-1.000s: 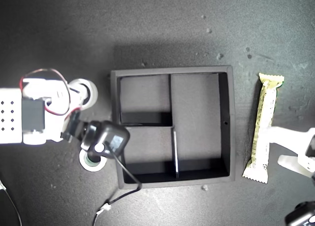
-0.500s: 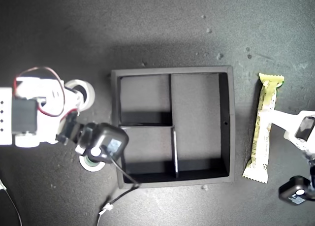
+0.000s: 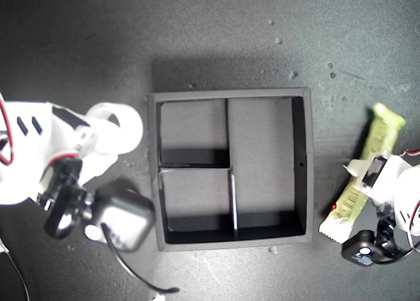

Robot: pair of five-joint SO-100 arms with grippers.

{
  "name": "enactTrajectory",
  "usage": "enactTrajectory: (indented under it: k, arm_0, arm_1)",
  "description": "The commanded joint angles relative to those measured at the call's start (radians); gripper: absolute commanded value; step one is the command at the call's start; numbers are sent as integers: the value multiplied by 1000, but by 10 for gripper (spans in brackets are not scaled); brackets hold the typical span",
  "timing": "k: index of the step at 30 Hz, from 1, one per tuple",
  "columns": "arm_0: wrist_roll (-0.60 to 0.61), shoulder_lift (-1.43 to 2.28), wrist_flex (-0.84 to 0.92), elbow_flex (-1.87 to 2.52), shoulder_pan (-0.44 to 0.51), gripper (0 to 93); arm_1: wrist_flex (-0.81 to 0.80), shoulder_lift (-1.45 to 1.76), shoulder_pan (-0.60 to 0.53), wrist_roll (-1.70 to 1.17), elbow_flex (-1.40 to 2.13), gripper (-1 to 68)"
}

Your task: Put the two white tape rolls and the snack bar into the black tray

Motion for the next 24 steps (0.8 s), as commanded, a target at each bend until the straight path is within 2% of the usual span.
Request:
enactTrajectory:
  k: [1, 6, 10, 16, 24]
  arm_0:
    - [69, -52, -26, -114, 25, 1]
    - [87, -156, -44, -169, 26, 3]
    - [89, -221, -115, -192, 26, 4]
    - [103, -364, -117, -337, 26, 6]
    - [86, -574, 66, -607, 43, 6]
  arm_1:
    - [127, 11, -21, -15, -138, 0]
    - [319, 6, -46, -120, -523, -1]
    - [337, -67, -46, -215, -864, -1]
    - [379, -434, -21, -307, -1453, -1]
    - [196, -465, -18, -291, -1356, -1]
